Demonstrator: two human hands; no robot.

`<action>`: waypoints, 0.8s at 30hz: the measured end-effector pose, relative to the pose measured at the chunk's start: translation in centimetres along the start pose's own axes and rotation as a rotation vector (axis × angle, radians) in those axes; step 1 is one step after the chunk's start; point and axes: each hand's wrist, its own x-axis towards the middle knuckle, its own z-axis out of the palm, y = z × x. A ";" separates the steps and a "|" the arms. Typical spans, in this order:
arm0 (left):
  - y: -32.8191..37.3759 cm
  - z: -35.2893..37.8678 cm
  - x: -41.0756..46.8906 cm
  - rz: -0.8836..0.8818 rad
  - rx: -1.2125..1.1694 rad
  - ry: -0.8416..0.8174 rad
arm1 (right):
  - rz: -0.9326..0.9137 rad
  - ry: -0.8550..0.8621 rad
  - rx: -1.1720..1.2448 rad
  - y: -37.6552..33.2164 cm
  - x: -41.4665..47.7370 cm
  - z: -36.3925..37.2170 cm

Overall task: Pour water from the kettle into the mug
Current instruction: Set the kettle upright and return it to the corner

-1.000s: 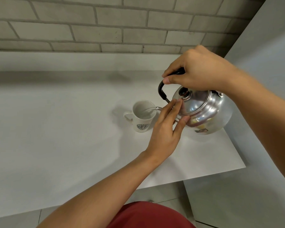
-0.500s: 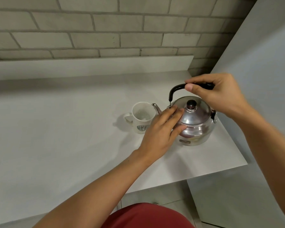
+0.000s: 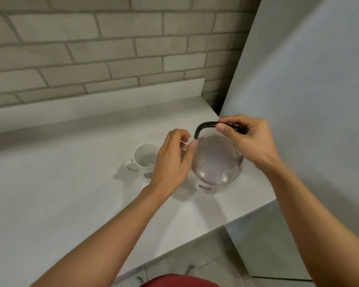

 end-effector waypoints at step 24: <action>-2.3 10.0 11.2 -0.030 -0.053 -0.229 | 0.126 0.101 0.084 10.5 3.0 -4.7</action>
